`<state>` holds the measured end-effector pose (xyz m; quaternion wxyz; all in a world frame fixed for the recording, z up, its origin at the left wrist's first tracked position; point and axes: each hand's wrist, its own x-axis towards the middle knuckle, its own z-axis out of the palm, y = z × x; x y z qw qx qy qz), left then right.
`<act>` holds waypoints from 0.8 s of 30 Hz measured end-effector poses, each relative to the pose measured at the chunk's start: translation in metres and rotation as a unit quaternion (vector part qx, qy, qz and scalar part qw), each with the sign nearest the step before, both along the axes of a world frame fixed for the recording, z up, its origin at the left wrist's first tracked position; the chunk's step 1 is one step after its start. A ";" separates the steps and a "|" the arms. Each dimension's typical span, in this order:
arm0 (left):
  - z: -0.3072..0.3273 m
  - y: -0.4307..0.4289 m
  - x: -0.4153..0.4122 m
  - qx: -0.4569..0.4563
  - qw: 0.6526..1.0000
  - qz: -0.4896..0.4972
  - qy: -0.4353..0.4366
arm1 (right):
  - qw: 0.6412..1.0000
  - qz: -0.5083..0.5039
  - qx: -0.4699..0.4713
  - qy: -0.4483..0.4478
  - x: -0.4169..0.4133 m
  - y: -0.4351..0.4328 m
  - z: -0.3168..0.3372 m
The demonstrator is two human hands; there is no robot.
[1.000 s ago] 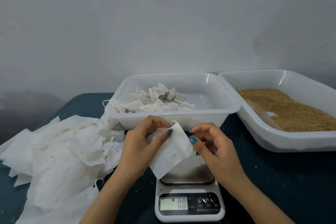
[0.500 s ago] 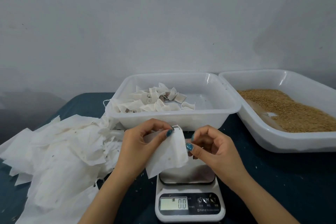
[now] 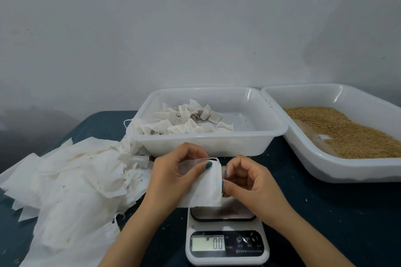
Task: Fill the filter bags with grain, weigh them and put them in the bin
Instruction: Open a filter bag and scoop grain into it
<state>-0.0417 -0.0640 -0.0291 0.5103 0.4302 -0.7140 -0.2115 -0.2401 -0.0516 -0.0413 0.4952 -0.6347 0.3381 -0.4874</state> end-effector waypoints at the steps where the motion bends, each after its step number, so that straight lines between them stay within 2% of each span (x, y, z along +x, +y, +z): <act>1: 0.000 0.000 0.000 0.001 1.000 -0.003 0.000 | 1.000 -0.010 -0.003 0.003 0.000 0.000 -0.001; 4: 0.001 -0.001 0.000 -0.008 1.000 -0.021 -0.010 | 0.998 -0.058 -0.022 0.018 0.000 -0.002 -0.002; 9: -0.004 0.001 -0.003 -0.011 0.992 -0.069 -0.104 | 0.991 -0.115 -0.069 0.029 -0.002 -0.005 -0.002; 14: -0.007 0.003 -0.005 -0.020 0.986 -0.039 -0.163 | 0.988 -0.121 -0.089 0.041 -0.003 -0.005 -0.004; 18: -0.006 0.003 -0.003 -0.023 0.988 -0.057 -0.139 | 0.988 -0.121 -0.088 0.027 -0.002 -0.006 -0.006; 24: -0.003 0.004 0.001 0.084 0.991 -0.105 0.023 | 0.989 -0.128 -0.075 0.018 -0.004 -0.005 -0.003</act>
